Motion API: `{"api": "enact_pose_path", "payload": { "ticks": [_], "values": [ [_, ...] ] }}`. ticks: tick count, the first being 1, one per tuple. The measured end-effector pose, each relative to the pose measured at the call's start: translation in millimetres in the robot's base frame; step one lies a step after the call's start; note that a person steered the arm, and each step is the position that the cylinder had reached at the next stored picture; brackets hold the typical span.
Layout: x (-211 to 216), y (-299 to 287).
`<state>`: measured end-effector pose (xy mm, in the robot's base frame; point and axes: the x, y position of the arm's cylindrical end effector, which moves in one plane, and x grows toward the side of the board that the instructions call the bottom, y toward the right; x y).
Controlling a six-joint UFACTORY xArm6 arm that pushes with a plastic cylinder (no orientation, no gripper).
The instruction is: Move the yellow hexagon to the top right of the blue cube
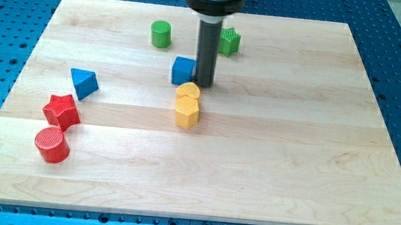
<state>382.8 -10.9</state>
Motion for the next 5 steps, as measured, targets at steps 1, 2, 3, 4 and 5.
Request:
{"api": "enact_pose_path", "payload": {
  "ticks": [1, 2, 3, 4, 5],
  "values": [
    [-10, -88],
    [-15, -156],
    [-22, -126],
    [18, -54],
    [41, 13]
  ]
}}
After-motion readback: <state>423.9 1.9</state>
